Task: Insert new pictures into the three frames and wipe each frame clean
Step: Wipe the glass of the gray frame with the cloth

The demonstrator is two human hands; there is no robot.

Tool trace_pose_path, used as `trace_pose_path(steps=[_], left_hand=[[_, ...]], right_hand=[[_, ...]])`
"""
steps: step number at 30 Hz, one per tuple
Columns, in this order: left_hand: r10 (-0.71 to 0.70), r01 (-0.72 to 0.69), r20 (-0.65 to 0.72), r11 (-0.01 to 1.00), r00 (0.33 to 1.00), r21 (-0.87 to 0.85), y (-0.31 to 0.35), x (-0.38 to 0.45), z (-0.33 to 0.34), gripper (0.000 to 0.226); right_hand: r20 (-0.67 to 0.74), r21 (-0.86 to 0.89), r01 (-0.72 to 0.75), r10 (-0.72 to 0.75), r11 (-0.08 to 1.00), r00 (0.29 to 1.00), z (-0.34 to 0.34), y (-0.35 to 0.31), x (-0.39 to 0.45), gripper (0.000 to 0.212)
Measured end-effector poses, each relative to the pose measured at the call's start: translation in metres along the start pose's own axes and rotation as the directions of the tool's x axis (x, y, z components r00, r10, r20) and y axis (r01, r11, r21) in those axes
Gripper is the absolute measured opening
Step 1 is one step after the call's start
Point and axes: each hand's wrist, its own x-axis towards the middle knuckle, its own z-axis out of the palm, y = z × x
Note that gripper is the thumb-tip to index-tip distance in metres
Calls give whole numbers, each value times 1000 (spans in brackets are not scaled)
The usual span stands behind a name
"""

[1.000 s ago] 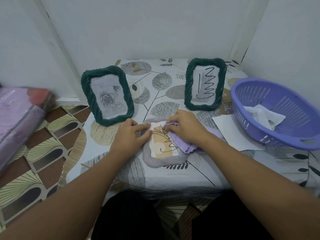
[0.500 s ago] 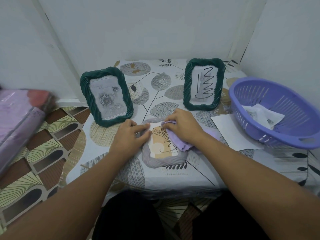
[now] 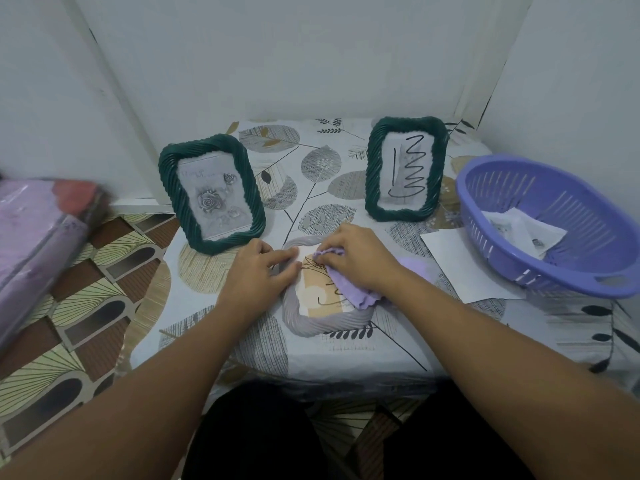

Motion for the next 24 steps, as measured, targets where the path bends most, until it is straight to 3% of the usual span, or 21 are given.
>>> trace_pose_path(steps=[3, 5, 9, 19, 24], left_hand=[[4, -4, -2, 1000, 1000, 4, 0, 0, 0, 32], [-2, 2, 6, 1000, 1000, 5, 0, 0, 0, 33], [-5, 5, 15, 1000, 1000, 2, -1, 1, 0, 34], [-2, 2, 8, 1000, 1000, 2, 0, 0, 0, 33], [-13, 13, 17, 1000, 1000, -13, 0, 1, 0, 33]], right_hand=[[57, -22, 18, -17, 1000, 998, -6, 2, -5, 21], [-19, 21, -30, 30, 999, 999, -11, 8, -9, 21], [-202, 287, -156, 219, 945, 955, -26, 26, -19, 20], [-101, 199, -115, 138, 973, 985, -16, 20, -25, 18], [-80, 73, -84, 90, 994, 993, -14, 16, -22, 22]])
